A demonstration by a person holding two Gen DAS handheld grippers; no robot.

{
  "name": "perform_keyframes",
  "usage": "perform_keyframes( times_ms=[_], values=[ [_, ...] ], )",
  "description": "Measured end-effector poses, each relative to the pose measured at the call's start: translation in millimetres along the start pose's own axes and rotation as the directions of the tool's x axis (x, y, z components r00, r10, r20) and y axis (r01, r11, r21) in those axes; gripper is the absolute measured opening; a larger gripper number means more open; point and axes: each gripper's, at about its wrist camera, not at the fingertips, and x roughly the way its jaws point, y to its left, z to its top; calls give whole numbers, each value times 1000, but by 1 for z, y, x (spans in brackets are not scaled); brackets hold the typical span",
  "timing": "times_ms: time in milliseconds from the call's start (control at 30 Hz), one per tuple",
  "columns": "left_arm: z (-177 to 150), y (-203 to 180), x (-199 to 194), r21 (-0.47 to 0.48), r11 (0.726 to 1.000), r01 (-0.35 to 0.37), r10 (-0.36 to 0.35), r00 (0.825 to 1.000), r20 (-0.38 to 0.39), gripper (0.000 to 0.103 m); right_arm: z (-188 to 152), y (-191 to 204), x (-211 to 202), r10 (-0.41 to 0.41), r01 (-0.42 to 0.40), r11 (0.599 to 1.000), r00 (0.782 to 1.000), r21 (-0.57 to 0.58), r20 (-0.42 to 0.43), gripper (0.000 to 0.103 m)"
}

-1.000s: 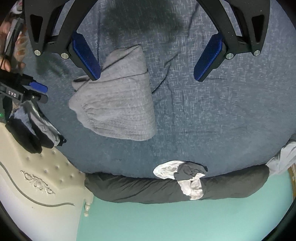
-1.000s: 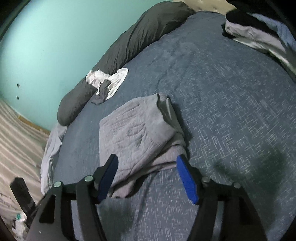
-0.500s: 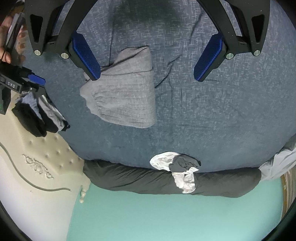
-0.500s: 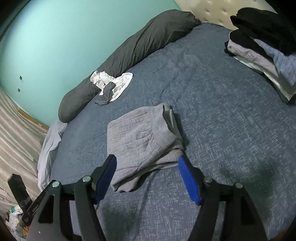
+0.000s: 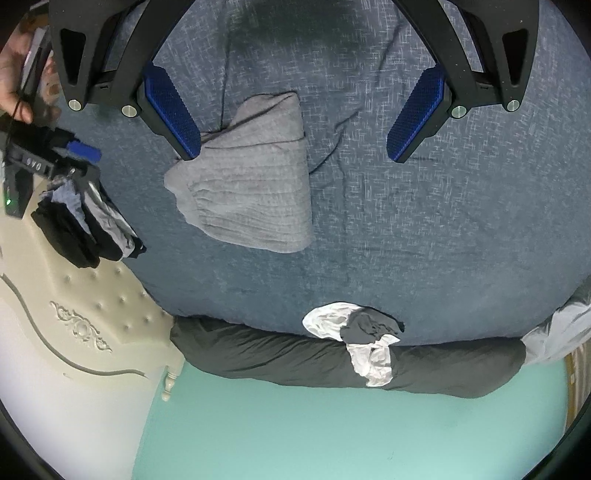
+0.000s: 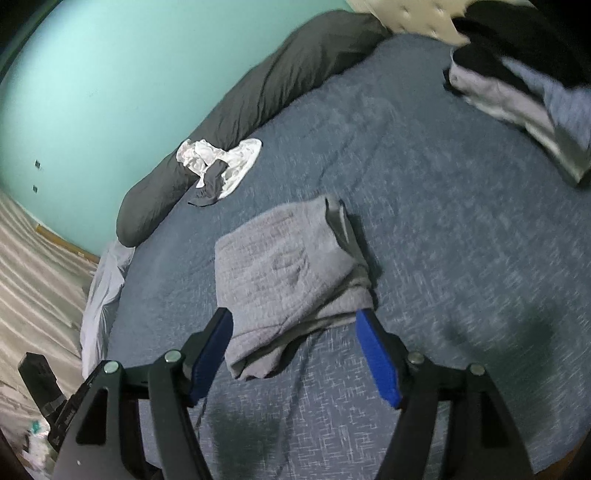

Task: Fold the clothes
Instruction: 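Lift the folded grey sweatshirt off the bed with the right gripper, then carry the held grey sweatshirt toward the headboard with the right gripper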

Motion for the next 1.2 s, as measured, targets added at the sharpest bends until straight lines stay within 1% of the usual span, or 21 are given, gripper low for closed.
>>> perform_keyframes(
  times_ms=[233,500,700,733,767,900,1100,1200],
  values=[
    [0,16,7,-18,1000,-11,11,1000,-3,103,-17,-17,49,49,-42,993,997,106,-67,71],
    [-3,37,13,2,999,-45,45,999,-15,103,-40,-7,115,127,-97,976,981,194,-149,72],
    [-4,50,19,1,998,-59,59,998,-22,103,-48,0,149,164,-122,958,975,258,-149,72],
    [-3,52,20,0,998,-61,61,998,-22,103,-48,0,153,167,-124,955,975,269,-145,74],
    [-3,54,21,-1,998,-63,63,998,-22,103,-48,0,157,170,-125,952,975,281,-141,78],
    [-3,62,23,-9,998,-68,68,997,-23,103,-49,-1,168,169,-122,944,977,306,-133,79],
    [-7,69,27,-17,997,-72,72,997,-30,103,-46,-2,180,160,-118,943,981,311,-112,79],
    [-9,71,28,-20,997,-74,73,997,-34,103,-41,-1,182,147,-115,950,985,291,-90,79]
  ],
)
